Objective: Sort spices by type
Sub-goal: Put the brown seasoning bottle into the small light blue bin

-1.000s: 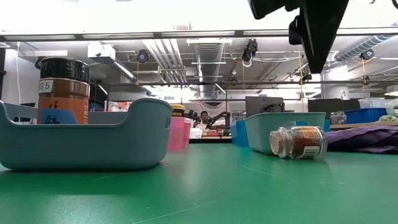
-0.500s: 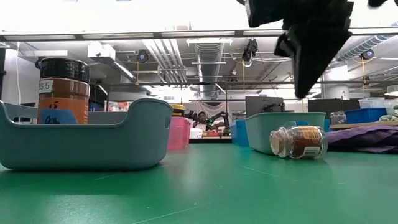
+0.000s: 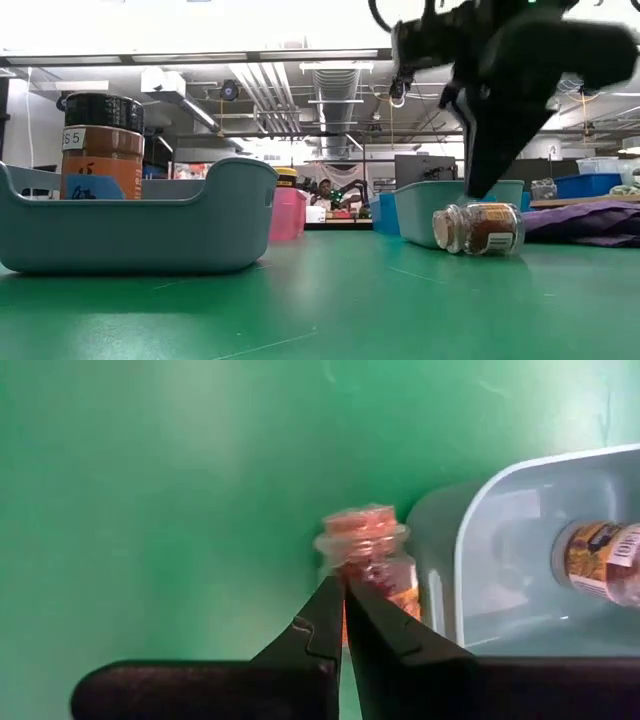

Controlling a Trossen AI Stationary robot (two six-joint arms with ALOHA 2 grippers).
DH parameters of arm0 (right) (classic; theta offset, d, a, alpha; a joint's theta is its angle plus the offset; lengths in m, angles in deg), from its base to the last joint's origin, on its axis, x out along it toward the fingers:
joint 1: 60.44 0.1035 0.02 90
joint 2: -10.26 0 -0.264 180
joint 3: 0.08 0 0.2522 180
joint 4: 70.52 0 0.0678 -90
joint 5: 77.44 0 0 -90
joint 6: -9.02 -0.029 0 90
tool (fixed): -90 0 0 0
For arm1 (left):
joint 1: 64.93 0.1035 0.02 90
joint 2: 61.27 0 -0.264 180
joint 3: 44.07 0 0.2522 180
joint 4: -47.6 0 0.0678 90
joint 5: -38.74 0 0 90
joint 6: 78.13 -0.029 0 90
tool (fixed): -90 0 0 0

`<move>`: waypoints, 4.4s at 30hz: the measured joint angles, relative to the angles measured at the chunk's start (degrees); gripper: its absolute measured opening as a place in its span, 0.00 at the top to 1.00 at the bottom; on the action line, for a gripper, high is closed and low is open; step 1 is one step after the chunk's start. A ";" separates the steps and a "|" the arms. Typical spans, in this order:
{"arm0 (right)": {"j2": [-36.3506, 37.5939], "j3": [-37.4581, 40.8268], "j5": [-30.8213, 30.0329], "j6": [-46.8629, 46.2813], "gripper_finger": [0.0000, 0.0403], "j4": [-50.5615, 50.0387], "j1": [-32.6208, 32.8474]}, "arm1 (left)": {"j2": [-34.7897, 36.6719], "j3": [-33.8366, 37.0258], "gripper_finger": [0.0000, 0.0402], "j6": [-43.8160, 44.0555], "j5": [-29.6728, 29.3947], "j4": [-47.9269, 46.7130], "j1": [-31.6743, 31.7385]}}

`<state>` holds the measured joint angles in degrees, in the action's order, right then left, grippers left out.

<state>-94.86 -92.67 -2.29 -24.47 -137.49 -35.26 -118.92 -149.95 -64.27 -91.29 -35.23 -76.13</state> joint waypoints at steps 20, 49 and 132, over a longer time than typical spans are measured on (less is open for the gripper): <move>1.09 -2.80 3.55 0.31 0.98 -2.47 -1.83 | 0.84 0.00 0.90 0.22 -0.11 0.02 -0.02; 0.32 0.69 2.49 5.04 0.55 -3.05 -4.83 | -0.10 0.00 0.90 -0.46 -0.11 -0.01 0.00; 34.02 12.98 3.76 24.48 0.57 78.85 -15.07 | -8.35 3.17 0.90 -12.32 33.58 40.99 0.41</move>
<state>-60.84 -79.69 1.47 0.01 -58.65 -50.33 -127.27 -146.77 -76.59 -57.70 5.76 -75.71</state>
